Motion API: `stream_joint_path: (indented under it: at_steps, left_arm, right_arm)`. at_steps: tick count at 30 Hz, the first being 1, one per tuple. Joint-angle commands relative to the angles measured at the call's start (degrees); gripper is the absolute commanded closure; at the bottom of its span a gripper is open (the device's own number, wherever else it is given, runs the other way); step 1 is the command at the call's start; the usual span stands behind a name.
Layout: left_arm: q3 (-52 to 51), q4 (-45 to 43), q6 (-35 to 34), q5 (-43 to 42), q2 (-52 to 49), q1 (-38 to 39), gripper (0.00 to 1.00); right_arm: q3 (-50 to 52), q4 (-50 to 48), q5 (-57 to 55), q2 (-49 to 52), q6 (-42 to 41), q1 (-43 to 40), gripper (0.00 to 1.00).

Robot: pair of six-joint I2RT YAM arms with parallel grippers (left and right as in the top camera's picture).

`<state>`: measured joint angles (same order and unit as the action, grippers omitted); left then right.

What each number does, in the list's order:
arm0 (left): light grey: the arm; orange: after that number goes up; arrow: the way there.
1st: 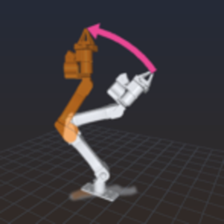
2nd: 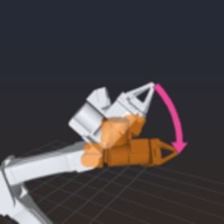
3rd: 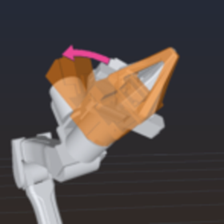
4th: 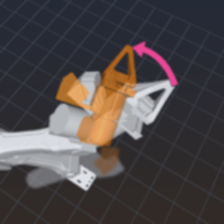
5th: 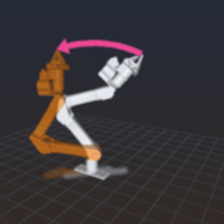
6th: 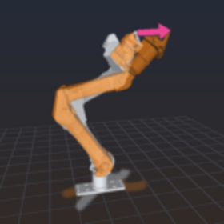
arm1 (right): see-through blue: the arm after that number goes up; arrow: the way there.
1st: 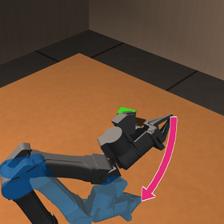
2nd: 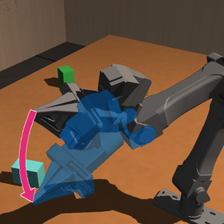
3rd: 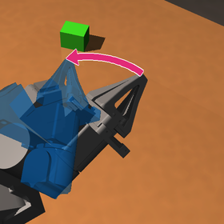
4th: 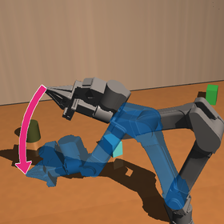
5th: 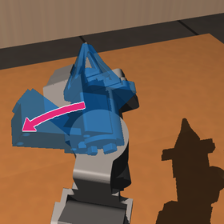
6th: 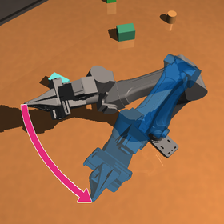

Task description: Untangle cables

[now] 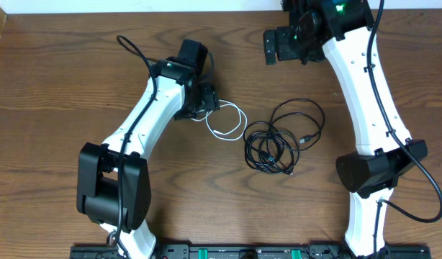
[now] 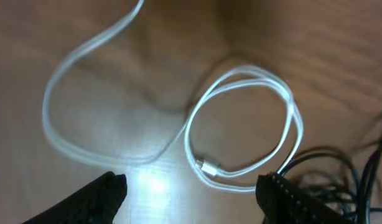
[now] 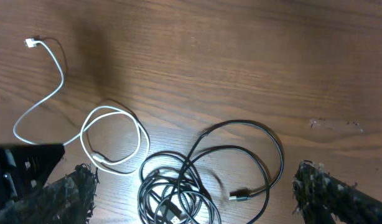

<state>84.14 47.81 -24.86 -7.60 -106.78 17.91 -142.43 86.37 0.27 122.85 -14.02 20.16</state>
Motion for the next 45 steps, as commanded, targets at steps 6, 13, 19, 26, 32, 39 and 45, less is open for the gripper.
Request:
stream_joint_path:
  at_steps: [6, 13, 19, 26, 32, 39, 45]
  left_arm:
    - [0.09, -6.47, 13.66, 6.82, -1.4, 0.02, 0.27]
    - [0.09, -8.46, 20.44, 6.56, -6.12, 0.02, 0.23]
    - [0.07, -7.54, 28.15, -5.29, -9.86, 0.04, 0.23]
    - [0.07, -7.85, 29.83, -5.18, -14.05, 0.07, 0.29]
    - [0.07, -7.85, 29.73, -0.79, -16.13, 0.07, 0.54]
    - [0.09, -7.8, 28.79, 1.92, -16.37, 0.04, 0.92]
    - [4.24, -4.96, 21.53, 1.79, -12.57, -0.17, 0.93]
  right_arm:
    - [-0.66, 0.22, 0.11, -1.09, -0.5, 0.17, 0.01]
    - [-0.66, 0.22, 0.11, -1.09, -0.5, 0.17, 0.01]
    - [-0.66, 0.22, 0.11, -1.09, -0.5, 0.17, 0.01]
    - [-0.66, 0.22, 0.11, -1.09, -0.5, 0.17, 0.01]
    - [-0.66, 0.22, 0.11, -1.09, -0.52, 0.17, 0.01]
    - [-0.66, 0.22, 0.11, -1.09, -0.5, 0.17, 0.01]
    - [-0.66, 0.22, 0.11, -1.09, -0.5, 0.17, 0.01]
